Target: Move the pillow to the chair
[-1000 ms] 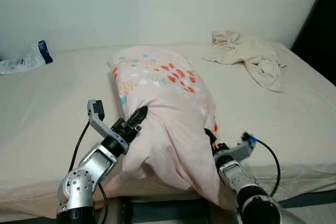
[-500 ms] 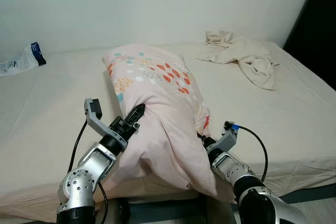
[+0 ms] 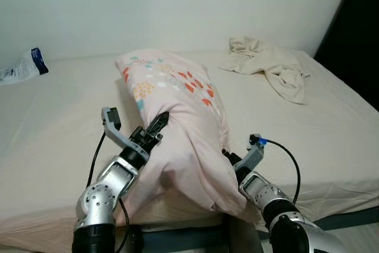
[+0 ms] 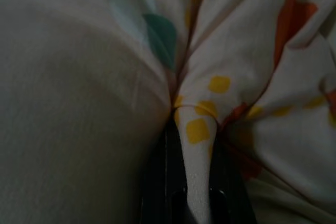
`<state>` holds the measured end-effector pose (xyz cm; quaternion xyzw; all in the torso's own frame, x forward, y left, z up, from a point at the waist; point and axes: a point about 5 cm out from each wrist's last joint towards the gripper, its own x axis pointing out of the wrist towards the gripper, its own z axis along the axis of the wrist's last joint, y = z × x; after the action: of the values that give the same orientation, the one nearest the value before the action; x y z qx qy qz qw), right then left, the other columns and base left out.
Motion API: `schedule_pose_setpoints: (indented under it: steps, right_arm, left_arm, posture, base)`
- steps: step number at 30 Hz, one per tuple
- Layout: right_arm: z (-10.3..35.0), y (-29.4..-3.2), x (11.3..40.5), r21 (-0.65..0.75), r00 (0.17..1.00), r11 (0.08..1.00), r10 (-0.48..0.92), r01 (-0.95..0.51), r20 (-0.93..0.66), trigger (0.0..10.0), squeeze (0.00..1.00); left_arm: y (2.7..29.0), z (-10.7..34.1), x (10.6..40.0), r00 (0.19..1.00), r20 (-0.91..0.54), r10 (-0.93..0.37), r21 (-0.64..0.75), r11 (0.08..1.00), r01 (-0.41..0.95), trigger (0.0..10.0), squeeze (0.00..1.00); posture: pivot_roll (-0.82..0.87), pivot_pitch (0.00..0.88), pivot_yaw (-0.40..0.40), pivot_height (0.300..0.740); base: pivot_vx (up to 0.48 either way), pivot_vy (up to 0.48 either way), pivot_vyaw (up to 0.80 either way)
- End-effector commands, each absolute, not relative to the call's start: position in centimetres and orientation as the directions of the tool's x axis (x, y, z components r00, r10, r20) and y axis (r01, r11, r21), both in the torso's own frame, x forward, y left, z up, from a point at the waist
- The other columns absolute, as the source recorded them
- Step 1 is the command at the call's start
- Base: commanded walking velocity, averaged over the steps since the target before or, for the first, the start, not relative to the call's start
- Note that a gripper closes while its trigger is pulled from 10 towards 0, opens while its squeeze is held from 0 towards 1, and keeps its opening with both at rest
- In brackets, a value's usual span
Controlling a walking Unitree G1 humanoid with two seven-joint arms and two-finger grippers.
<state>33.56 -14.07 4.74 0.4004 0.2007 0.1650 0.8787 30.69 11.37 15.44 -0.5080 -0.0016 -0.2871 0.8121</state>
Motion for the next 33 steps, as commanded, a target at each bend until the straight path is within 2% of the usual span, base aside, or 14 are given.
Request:
schedule_pose_setpoints:
  steps: [1, 3, 4, 12, 18, 33]
  right_arm:
    - [6.2, -11.9, 34.2, 0.773, 0.831, 0.573, 0.545, -0.273, -0.111, 0.0, 0.0]
    - [7.2, -12.1, 34.6, 0.766, 0.834, 0.556, 0.549, -0.321, -0.049, 0.0, 0.0]
    - [8.6, -12.4, 35.2, 0.738, 0.825, 0.544, 0.564, -0.399, 0.03, 0.0, 0.0]
    - [11.4, -12.9, 36.4, 0.686, 0.804, 0.529, 0.577, -0.5, 0.141, 0.0, 0.0]
    - [14.4, -13.0, 37.5, 0.63, 0.782, 0.52, 0.575, -0.577, 0.24, 0.0, 0.0]
    - [15.9, -12.8, 38.0, 0.577, 0.775, 0.553, 0.578, -0.601, 0.254, 0.0, 0.0]
  left_arm:
    - [9.6, 15.8, 31.1, 0.805, 0.322, -0.498, -0.824, 0.271, 0.497, 0.0, 0.0]
    - [9.9, 16.1, 31.4, 0.809, 0.333, -0.484, -0.816, 0.283, 0.504, 0.0, 0.0]
    - [10.5, 16.9, 31.9, 0.819, 0.349, -0.456, -0.796, 0.316, 0.516, 0.0, 0.0]
    - [12.1, 20.2, 32.4, 0.796, 0.446, -0.41, -0.716, 0.37, 0.592, 0.0, 0.0]
    - [12.3, 23.0, 31.7, 0.719, 0.546, -0.431, -0.613, 0.38, 0.693, 0.0, 0.0]
    - [12.2, 23.0, 31.3, 0.727, 0.539, -0.425, -0.593, 0.421, 0.686, 0.0, 0.0]
  posture:
    - [0.09, 0.013, -0.013, 0.545]
    - [0.09, 0.006, -0.015, 0.545]
    - [0.09, 0.0, -0.02, 0.555]
    - [0.09, 0.0, -0.034, 0.58]
    - [0.09, 0.0, -0.041, 0.61]
    - [0.1, 0.0, -0.058, 0.655]
  base:
    - [0.0, 0.0, 0.0]
    - [0.0, 0.0, 0.0]
    - [0.0, 0.0, 0.0]
    - [0.0, 0.0, 0.0]
    - [0.0, 0.0, 0.0]
    - [0.0, 0.0, 0.0]
